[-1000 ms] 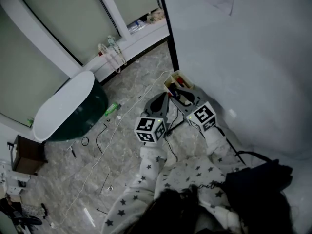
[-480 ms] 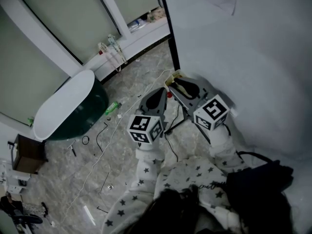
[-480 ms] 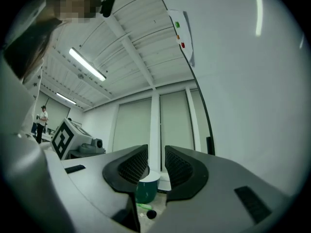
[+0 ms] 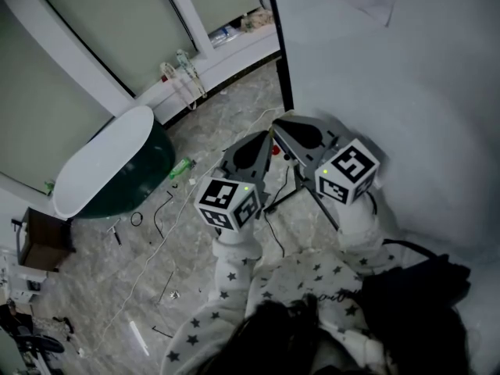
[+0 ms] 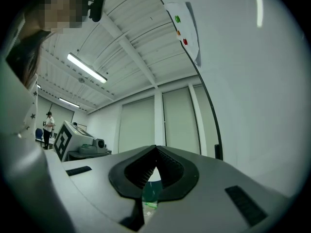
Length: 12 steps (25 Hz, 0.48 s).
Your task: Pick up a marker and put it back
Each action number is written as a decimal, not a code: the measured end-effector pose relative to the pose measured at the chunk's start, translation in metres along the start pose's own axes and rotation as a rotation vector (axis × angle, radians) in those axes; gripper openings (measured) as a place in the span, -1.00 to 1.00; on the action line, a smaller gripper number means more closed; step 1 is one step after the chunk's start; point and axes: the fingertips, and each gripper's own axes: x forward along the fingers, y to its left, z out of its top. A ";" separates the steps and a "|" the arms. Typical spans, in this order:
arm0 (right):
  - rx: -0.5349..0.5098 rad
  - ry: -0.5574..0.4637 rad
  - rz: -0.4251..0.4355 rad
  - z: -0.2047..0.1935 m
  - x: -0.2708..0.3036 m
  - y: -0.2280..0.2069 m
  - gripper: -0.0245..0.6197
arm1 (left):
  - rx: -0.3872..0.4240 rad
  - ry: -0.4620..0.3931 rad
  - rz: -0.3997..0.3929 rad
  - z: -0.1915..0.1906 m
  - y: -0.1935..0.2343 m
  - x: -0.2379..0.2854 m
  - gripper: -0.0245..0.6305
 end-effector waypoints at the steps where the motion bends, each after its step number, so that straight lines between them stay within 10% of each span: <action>1: 0.001 0.005 0.001 -0.001 0.000 0.001 -0.90 | 0.001 0.002 -0.003 0.000 -0.001 0.000 -0.92; 12: 0.036 0.029 -0.013 -0.008 0.001 -0.007 -0.90 | -0.017 0.007 -0.020 -0.002 -0.003 0.003 -0.92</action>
